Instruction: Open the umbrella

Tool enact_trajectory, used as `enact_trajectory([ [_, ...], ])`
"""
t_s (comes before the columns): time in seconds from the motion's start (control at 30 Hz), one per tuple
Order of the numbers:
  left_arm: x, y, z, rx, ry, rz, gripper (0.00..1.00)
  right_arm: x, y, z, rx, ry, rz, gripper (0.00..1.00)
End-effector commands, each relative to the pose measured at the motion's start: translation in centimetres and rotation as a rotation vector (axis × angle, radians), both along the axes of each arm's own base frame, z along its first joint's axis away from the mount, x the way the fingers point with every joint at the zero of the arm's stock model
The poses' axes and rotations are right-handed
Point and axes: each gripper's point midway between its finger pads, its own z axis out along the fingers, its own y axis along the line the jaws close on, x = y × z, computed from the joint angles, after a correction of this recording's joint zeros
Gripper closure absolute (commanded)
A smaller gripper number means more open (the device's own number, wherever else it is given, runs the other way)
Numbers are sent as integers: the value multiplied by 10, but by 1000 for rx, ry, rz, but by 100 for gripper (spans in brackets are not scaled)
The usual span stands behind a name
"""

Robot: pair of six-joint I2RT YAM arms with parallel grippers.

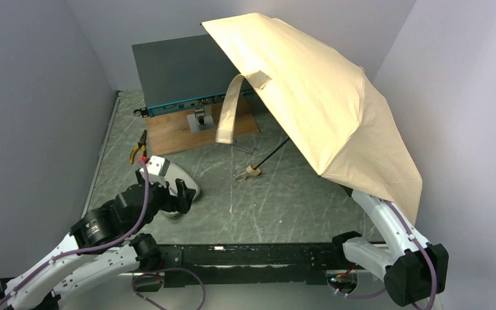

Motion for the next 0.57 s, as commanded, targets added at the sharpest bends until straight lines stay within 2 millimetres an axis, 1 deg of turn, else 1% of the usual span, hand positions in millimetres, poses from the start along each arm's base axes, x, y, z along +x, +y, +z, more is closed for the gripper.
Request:
enact_trajectory([
  [0.0, 3, 6, 19, -32, -54, 26, 1, 2, -3, 20, -9, -75, -17, 15],
  [0.2, 3, 7, 17, -25, -47, 28, 1, 1, -1, 18, -7, -72, -6, 6],
  [0.33, 3, 6, 18, -23, -50, 27, 0, 2, -2, 18, -6, -71, -10, 1],
  [0.53, 3, 6, 18, -23, -50, 28, 1, 1, -3, 21, 2, -83, -18, 0],
])
